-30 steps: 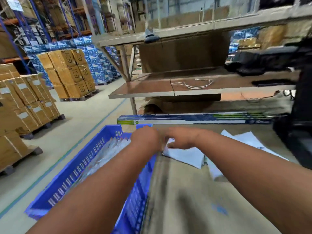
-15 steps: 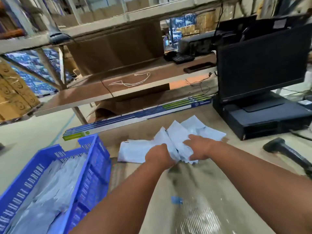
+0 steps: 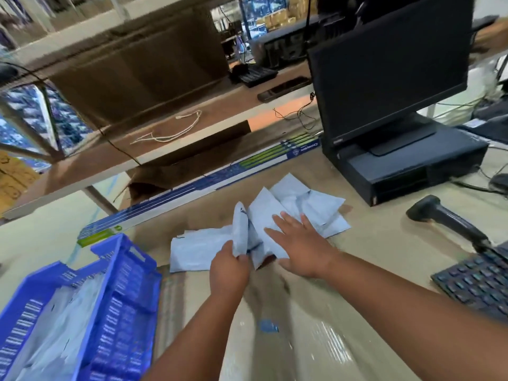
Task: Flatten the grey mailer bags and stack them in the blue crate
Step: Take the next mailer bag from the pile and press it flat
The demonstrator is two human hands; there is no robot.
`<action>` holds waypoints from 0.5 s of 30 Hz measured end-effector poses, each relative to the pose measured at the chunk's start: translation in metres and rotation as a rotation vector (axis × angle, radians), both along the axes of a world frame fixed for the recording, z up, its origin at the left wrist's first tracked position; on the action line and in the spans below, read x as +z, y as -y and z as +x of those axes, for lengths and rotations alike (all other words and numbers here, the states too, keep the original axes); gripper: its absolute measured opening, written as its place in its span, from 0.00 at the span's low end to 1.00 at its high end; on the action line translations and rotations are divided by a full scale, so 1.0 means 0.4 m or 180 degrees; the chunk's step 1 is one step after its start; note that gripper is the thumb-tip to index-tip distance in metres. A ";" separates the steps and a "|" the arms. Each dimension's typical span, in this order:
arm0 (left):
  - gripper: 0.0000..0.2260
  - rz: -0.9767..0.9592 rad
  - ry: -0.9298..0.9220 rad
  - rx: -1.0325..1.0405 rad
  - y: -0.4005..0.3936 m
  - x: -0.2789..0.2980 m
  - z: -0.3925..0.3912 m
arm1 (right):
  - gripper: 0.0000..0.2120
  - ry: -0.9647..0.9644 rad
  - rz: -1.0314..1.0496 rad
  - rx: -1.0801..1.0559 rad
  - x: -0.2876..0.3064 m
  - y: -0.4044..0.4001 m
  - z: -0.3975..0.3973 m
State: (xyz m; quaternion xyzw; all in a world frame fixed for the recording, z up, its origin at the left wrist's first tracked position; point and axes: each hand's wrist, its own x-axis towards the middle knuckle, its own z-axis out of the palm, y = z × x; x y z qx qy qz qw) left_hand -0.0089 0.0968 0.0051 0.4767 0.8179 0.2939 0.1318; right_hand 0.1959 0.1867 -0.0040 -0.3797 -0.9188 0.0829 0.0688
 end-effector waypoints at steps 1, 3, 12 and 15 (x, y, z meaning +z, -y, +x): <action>0.08 0.0155 0.0103 0.0029 0.033 0.016 -0.015 | 0.39 -0.0176 0.0029 0.0039 0.011 0.010 -0.005; 0.15 0.0402 0.0423 0.0105 0.104 0.051 -0.042 | 0.38 -0.0471 0.0017 0.0126 0.032 0.034 -0.017; 0.32 0.0494 -0.0750 -0.1905 0.416 -0.018 -0.122 | 0.40 -0.0363 0.0282 0.1069 0.046 0.201 0.008; 0.28 0.0427 -0.0793 -0.2431 0.466 -0.079 -0.086 | 0.43 0.0137 -0.0277 0.1302 0.001 0.253 0.029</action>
